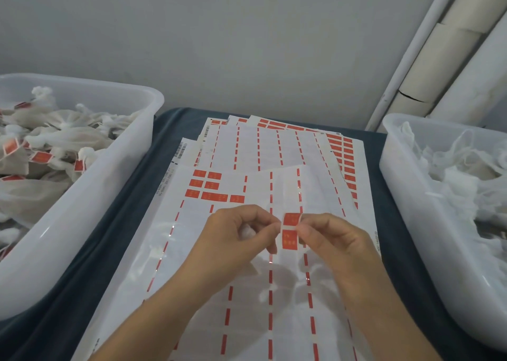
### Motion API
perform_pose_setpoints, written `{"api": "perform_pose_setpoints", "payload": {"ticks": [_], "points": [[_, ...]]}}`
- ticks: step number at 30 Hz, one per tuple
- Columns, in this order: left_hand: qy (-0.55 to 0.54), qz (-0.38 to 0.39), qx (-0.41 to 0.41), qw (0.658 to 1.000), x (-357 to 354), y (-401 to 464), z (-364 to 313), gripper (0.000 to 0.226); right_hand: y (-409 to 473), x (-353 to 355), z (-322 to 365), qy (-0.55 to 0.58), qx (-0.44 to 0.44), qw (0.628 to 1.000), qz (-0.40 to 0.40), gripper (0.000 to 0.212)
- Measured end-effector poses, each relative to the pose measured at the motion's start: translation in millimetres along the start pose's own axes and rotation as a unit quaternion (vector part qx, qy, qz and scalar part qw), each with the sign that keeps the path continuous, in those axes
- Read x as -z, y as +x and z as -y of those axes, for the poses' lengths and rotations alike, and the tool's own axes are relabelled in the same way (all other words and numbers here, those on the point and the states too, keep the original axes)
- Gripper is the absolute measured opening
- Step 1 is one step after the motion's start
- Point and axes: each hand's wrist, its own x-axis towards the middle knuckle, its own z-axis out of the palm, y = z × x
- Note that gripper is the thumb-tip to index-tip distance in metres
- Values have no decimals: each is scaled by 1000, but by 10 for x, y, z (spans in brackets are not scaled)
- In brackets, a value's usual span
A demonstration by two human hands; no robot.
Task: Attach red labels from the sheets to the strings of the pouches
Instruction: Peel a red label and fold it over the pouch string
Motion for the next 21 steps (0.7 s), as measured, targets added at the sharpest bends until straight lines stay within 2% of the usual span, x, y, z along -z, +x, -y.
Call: {"api": "perform_pose_setpoints", "payload": {"ticks": [14,21], "points": [[-40,17,28,999,0,-2,-28,30,-3,-5,-3,-31,55,998,-4,20],[-100,36,51,993,9,-7,-24,19,12,-3,-19,-28,68,997,-5,20]]}}
